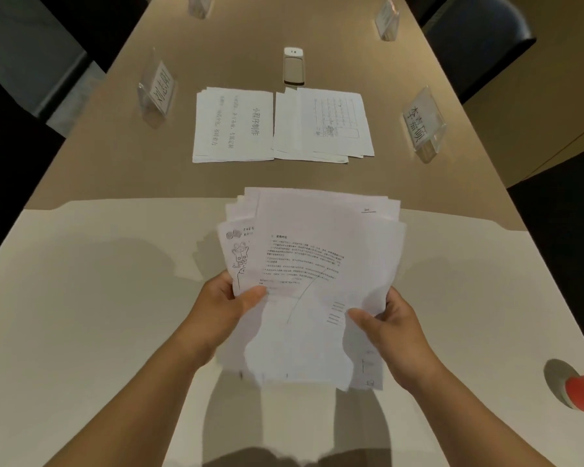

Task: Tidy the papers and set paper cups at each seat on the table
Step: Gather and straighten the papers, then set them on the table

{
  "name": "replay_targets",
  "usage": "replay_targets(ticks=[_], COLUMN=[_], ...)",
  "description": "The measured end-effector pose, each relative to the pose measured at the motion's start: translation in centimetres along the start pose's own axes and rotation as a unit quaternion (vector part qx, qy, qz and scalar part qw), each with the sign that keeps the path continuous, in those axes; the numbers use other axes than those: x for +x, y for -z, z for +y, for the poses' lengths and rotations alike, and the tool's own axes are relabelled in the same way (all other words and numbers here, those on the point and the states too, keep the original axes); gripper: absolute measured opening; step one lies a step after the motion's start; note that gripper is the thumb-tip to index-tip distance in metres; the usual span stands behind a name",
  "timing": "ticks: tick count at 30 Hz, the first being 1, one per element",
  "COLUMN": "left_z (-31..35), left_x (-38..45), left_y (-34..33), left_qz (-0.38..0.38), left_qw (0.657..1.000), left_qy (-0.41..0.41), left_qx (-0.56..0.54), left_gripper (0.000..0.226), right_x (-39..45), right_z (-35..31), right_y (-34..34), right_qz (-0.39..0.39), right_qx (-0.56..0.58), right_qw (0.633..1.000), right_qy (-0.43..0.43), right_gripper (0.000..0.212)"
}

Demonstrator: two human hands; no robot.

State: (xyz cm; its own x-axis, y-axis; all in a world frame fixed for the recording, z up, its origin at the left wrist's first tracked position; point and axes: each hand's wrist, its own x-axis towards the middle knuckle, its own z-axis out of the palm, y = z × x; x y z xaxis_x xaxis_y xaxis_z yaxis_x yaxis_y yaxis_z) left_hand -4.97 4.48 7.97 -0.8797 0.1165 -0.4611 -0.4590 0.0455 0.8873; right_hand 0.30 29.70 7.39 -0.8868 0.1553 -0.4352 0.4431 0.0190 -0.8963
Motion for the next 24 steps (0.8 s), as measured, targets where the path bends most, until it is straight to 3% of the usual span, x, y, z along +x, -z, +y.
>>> replay_targets(ticks=[4, 8, 13, 17, 24], left_z=[1.0, 0.2, 0.0, 0.5, 1.6], left_x=[-0.5, -0.6, 0.1, 0.7, 0.9], left_y=[-0.7, -0.7, -0.9, -1.3, -0.4], left_qz=[0.042, 0.042, 0.019, 0.051, 0.053], left_qw=[0.997, 0.997, 0.995, 0.996, 0.996], left_qy=[-0.062, -0.065, -0.083, -0.072, -0.07], left_qx=[-0.028, -0.024, 0.043, 0.017, 0.001], left_gripper=[0.018, 0.017, 0.028, 0.024, 0.026], right_x=[0.0, 0.2, 1.1, 1.8, 2.3], right_z=[-1.9, -1.5, -1.3, -1.8, -3.3], right_y=[-0.1, 0.2, -0.7, -1.6, -1.7], right_qz=[0.024, 0.005, -0.011, 0.019, 0.037], right_qx=[0.032, 0.029, -0.011, 0.006, -0.014], right_qw=[0.997, 0.996, 0.997, 0.998, 0.997], right_qy=[0.072, 0.084, 0.071, 0.065, 0.073], right_gripper=[0.03, 0.03, 0.053, 0.027, 0.017])
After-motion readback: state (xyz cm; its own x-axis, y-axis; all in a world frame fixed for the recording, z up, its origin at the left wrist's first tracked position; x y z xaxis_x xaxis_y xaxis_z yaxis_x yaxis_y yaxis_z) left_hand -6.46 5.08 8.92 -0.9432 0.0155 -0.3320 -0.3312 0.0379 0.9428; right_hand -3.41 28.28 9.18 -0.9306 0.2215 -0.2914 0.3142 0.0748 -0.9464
